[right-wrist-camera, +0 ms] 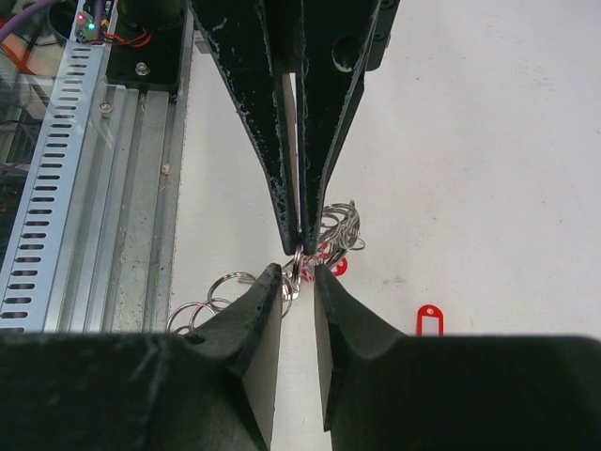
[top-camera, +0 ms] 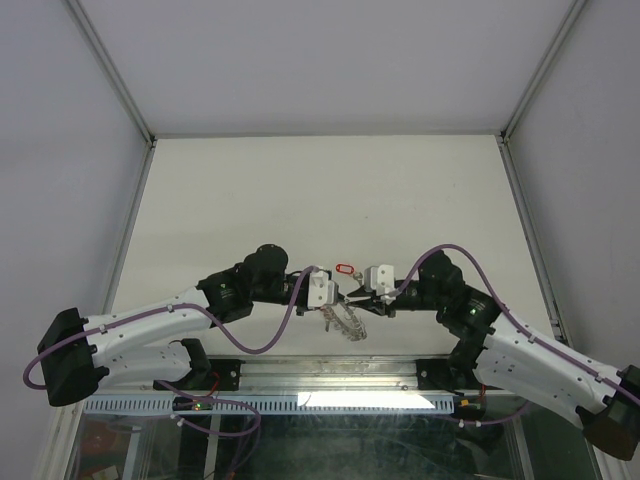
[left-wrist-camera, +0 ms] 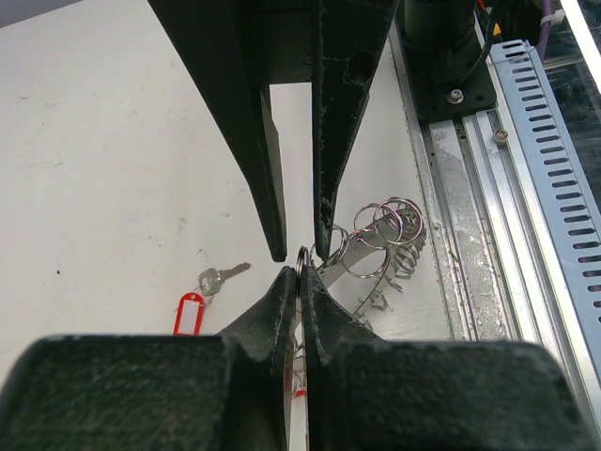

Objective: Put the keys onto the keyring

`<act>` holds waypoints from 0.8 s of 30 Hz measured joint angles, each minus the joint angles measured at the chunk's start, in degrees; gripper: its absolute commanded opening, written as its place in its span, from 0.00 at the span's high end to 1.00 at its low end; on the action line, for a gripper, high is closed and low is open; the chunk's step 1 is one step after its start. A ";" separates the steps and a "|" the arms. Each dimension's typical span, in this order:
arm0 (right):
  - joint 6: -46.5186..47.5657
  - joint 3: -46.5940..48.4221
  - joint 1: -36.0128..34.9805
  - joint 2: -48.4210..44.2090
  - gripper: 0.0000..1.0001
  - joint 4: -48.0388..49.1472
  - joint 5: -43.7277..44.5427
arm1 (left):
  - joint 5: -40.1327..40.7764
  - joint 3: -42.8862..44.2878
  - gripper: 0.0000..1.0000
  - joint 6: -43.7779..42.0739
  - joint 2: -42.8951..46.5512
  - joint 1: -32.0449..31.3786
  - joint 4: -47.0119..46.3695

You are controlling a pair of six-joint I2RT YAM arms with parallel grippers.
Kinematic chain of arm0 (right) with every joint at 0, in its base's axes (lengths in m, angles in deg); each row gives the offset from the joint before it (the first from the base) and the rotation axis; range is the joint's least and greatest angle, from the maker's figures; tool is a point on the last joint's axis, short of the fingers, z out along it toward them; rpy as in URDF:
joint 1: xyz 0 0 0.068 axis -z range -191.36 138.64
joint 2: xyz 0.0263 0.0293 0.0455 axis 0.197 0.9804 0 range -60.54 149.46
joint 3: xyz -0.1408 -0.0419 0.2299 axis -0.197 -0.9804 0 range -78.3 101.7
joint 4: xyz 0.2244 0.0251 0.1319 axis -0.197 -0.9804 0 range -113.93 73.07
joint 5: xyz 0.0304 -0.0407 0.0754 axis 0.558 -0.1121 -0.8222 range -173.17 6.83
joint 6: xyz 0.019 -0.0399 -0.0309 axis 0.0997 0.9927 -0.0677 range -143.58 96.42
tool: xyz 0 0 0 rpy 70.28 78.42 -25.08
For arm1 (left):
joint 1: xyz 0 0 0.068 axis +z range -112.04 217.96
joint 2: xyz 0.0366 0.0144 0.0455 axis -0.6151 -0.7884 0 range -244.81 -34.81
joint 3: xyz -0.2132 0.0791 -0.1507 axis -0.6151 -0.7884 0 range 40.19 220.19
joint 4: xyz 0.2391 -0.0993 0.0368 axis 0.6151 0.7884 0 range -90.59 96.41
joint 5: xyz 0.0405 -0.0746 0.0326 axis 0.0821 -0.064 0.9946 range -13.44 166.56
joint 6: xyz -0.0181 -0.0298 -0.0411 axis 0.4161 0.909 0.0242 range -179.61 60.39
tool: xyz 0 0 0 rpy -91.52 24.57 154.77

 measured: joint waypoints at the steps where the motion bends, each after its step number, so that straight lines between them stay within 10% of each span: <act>1: 0.00 0.00 0.00 0.22 0.79 0.24 0.00 | 0.00 0.00 1.00 0.00 0.00 0.00 0.00; 17: -0.17 0.00 0.00 1.95 1.00 1.38 -0.22 | 0.04 0.11 1.00 0.00 -0.20 0.00 0.07; 24: -0.46 -0.02 0.00 0.83 1.00 1.42 0.22 | 0.39 0.17 0.72 1.16 0.83 0.00 -0.94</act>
